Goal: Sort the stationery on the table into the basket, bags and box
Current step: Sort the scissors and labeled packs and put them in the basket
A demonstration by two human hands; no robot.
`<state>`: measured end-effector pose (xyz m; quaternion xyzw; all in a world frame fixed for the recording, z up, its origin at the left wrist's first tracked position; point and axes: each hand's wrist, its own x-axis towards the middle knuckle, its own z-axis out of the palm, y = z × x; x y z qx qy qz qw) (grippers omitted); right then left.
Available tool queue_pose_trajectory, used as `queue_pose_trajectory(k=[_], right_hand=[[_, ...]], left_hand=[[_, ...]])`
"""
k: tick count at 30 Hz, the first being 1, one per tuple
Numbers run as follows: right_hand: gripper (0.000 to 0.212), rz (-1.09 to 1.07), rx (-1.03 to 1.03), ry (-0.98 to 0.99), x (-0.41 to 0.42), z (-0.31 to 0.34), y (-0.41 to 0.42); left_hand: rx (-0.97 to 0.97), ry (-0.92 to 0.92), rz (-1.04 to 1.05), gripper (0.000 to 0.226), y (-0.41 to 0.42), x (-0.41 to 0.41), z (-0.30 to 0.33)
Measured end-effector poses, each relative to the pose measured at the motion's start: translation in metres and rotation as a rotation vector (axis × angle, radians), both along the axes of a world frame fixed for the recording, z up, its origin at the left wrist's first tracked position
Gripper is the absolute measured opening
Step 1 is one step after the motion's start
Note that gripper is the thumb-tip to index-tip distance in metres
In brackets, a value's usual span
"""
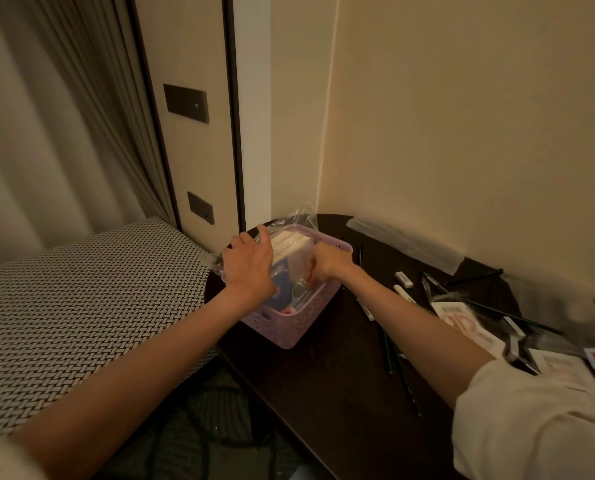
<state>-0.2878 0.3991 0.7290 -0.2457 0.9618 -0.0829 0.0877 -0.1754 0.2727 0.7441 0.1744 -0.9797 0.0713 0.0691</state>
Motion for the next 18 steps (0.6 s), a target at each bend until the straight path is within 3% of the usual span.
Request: queue_pose_trajectory(k=[5, 8, 10, 12, 13, 18], right_hand=[[0.062, 0.101, 0.269, -0.076, 0.004, 0.005, -0.004], [0.078, 0.131, 0.296, -0.125, -0.026, -0.016, -0.006], [0.060, 0.144, 0.217, -0.124, -0.007, -0.001, -0.002], [0.019, 0.144, 0.075, -0.104, 0.011, 0.014, 0.006], [0.010, 0.124, -0.011, -0.066, 0.016, 0.019, 0.011], [0.021, 0.013, -0.273, 0.150, 0.036, 0.037, 0.061]], left_hand=[[0.000, 0.013, -0.014, 0.123, -0.003, 0.002, -0.001], [-0.015, 0.021, -0.030, 0.120, -0.004, 0.003, -0.002], [-0.006, 0.022, -0.042, 0.123, -0.006, 0.004, -0.001], [0.009, 0.041, -0.063, 0.121, -0.007, 0.007, 0.001], [0.007, 0.066, -0.083, 0.114, -0.007, 0.009, 0.001], [0.049, 0.296, -0.243, 0.058, 0.007, 0.019, 0.002]])
